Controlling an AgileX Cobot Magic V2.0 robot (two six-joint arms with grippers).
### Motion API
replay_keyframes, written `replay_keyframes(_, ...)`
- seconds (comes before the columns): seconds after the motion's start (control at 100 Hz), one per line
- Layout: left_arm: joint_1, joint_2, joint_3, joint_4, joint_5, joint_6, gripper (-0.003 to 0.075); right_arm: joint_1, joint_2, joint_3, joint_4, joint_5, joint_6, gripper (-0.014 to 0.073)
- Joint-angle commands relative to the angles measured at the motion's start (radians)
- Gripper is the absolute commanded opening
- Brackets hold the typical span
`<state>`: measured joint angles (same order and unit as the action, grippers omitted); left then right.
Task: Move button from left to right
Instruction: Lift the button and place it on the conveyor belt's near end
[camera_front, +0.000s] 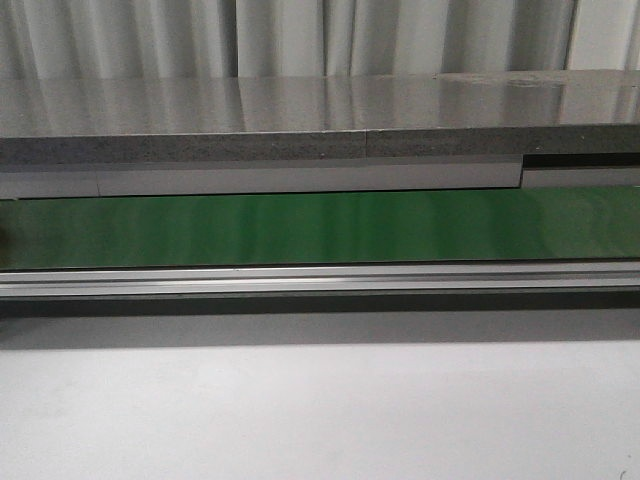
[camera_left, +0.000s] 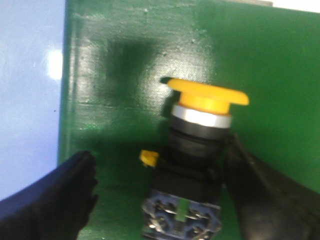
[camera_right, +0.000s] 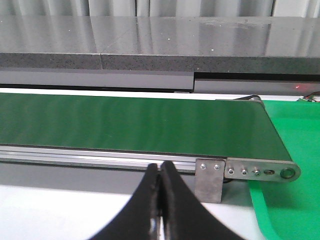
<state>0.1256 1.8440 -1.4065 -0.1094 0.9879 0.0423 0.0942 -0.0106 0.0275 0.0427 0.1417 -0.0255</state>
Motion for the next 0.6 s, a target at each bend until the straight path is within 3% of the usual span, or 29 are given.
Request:
replay_keyframes(0.0, -0.010, -0.051, -0.028, -0.006, -0.010, 0.004, 0.0595, -0.006, -0.018, -0.014, -0.012, -0.079, -0.004, -0.0067)
replay_keyframes(0.34, -0.012, -0.168, -0.026, -0.059, -0.007, 0.026, 0.0595, -0.006, -0.018, -0.014, -0.012, -0.079, -0.004, -0.0067)
replay_keyframes(0.59, -0.066, -0.364, 0.066, -0.107, -0.121, 0.081, 0.0594, -0.006, -0.018, -0.014, -0.012, -0.079, -0.004, -0.0067)
